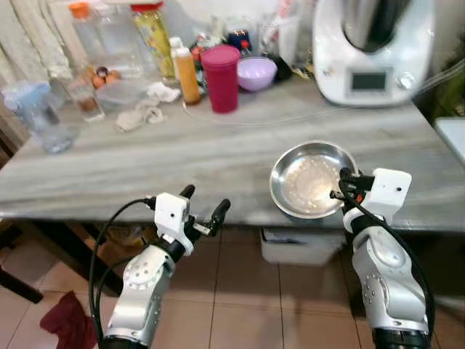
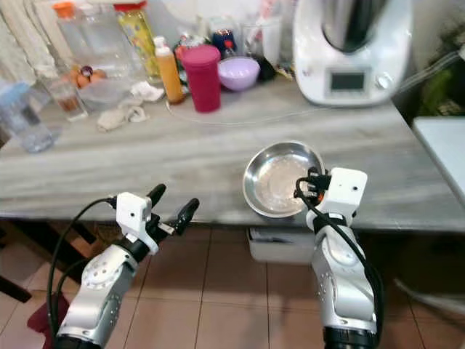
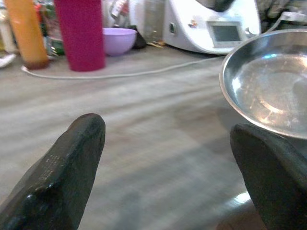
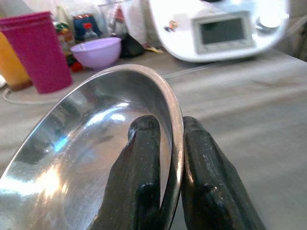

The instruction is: Setting the table

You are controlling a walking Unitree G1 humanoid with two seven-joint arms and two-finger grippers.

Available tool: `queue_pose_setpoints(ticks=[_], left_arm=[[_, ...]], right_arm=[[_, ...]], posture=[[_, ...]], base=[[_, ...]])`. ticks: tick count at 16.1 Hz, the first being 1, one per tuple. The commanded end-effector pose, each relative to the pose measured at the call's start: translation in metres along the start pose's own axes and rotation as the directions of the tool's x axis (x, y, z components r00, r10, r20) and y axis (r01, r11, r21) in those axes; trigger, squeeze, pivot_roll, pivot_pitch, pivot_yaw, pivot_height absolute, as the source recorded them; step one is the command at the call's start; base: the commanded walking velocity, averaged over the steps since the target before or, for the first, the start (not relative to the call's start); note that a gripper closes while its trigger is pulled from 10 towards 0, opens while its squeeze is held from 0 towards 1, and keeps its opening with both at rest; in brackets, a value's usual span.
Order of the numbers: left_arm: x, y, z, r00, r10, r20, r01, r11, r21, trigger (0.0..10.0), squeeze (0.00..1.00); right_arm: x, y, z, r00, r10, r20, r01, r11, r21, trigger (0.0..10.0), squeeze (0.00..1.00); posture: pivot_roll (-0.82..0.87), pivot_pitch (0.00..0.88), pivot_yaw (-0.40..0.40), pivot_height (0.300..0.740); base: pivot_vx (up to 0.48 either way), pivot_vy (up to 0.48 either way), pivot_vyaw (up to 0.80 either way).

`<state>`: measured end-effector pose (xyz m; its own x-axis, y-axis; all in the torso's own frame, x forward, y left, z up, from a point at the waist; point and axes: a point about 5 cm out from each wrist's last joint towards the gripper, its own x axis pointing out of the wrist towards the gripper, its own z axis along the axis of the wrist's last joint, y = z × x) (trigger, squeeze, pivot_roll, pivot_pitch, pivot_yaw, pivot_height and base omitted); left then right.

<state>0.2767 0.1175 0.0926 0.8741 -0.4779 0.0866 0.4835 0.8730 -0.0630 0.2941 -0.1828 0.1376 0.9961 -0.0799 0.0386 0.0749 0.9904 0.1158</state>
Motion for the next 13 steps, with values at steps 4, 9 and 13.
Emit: queue_pose_setpoints(ticks=[4,9,13], left_arm=[[-0.020,0.000,-0.003,0.993,-0.114,-0.045,0.116,0.992,0.058,10.0,0.00],[-0.035,-0.005,-0.007,0.952,-0.278,-0.128,0.287,0.956,0.064,10.0,0.00],[-0.042,-0.001,-0.010,0.933,-0.324,-0.156,0.337,0.939,0.068,10.0,0.00]], right_arm=[[0.002,0.006,0.004,1.000,-0.004,0.022,0.003,1.000,0.003,10.0,0.00],[0.000,0.010,-0.005,0.998,0.039,-0.043,-0.037,0.998,0.047,10.0,0.00],[-0.001,0.011,-0.012,0.995,0.044,-0.084,-0.037,0.996,0.087,10.0,0.00]], posture=[[-0.20,0.055,0.053,0.740],[-0.21,0.056,0.044,0.740],[-0.20,0.056,0.047,0.740]], base=[[0.087,0.000,0.00],[0.000,0.000,0.00],[0.000,0.000,0.00]])
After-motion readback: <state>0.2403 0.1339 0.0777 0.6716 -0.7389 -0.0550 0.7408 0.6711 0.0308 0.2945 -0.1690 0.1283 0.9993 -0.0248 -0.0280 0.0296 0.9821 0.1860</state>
